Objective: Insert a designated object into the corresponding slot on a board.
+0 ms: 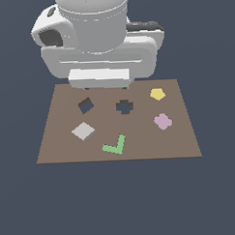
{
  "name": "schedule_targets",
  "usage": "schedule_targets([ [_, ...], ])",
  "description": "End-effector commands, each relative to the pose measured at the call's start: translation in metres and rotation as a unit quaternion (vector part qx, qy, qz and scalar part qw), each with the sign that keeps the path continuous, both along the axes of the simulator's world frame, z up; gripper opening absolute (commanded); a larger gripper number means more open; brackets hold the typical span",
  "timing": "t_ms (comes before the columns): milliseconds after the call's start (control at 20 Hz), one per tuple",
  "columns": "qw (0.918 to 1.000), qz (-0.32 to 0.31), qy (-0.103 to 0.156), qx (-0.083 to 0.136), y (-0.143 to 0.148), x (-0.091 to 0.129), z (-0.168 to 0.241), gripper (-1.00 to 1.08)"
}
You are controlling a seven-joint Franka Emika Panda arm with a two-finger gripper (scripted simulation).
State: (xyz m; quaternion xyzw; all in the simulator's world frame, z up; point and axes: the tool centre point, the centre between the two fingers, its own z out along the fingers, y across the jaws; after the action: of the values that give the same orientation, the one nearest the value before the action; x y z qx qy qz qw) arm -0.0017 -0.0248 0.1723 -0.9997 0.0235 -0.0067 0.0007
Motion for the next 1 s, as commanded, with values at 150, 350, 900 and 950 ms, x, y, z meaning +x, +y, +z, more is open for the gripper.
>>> schedule_targets([
  [150, 1.0, -0.004, 0.0, 0.0, 0.0, 0.001, -0.001, 1.0],
  [350, 0.9998, -0.02, 0.0, 0.0, -0.003, 0.005, -0.006, 1.0],
  [900, 0.9906, -0.137, 0.002, 0.0, -0.023, 0.03, -0.044, 1.0],
  [950, 0.9881, -0.154, 0.002, 0.0, -0.026, 0.033, -0.049, 1.0],
])
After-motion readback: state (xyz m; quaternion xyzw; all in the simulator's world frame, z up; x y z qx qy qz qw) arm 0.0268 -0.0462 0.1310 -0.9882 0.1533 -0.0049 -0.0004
